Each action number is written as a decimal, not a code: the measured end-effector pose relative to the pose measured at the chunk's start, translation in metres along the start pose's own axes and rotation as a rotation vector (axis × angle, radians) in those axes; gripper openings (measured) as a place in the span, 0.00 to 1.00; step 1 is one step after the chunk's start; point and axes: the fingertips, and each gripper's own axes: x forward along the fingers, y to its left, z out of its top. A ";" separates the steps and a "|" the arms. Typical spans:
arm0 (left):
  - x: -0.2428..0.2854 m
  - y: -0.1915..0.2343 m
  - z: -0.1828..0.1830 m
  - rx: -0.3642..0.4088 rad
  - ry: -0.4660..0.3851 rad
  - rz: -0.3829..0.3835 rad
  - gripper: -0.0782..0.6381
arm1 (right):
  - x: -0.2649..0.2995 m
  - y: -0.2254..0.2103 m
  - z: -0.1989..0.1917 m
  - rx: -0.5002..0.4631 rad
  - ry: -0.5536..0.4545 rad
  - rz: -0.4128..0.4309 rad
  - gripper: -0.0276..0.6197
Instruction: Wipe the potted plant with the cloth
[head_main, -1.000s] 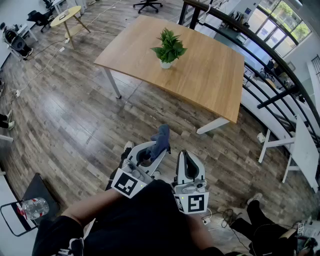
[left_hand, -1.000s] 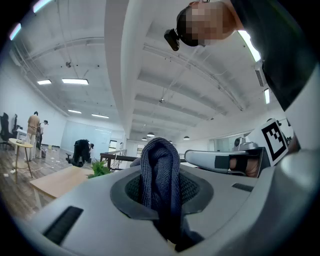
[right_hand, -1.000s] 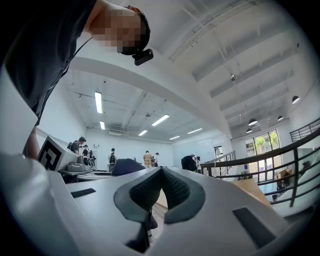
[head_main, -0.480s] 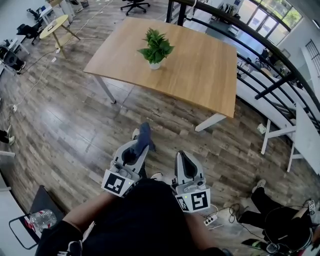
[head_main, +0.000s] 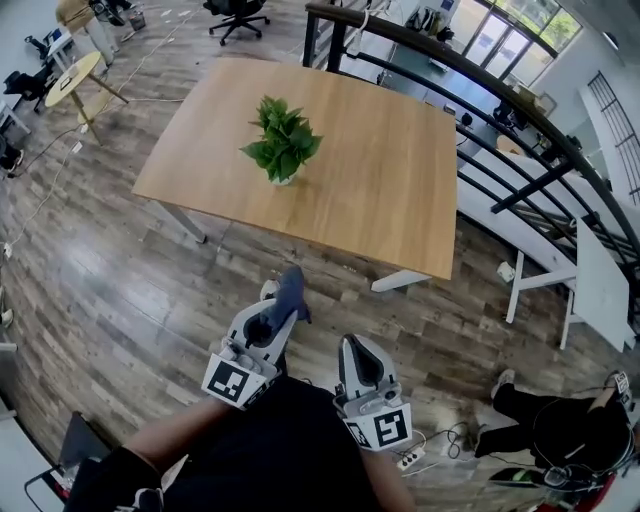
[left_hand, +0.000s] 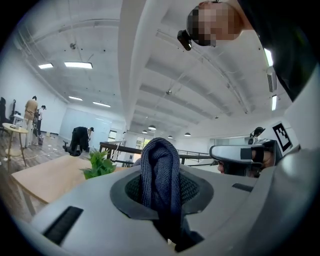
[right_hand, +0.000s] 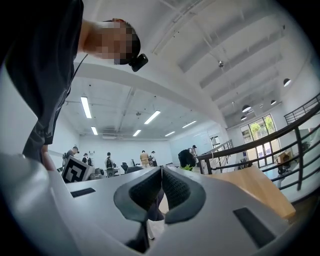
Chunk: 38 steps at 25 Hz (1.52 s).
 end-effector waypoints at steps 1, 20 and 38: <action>0.014 0.012 0.002 0.003 0.001 0.004 0.24 | 0.016 -0.011 0.002 -0.008 0.005 0.002 0.07; 0.126 0.274 -0.036 0.015 0.112 0.198 0.24 | 0.305 -0.107 -0.054 -0.122 0.133 0.223 0.09; 0.167 0.355 -0.172 -0.166 0.376 0.252 0.24 | 0.356 -0.183 -0.248 -0.217 0.600 0.416 0.44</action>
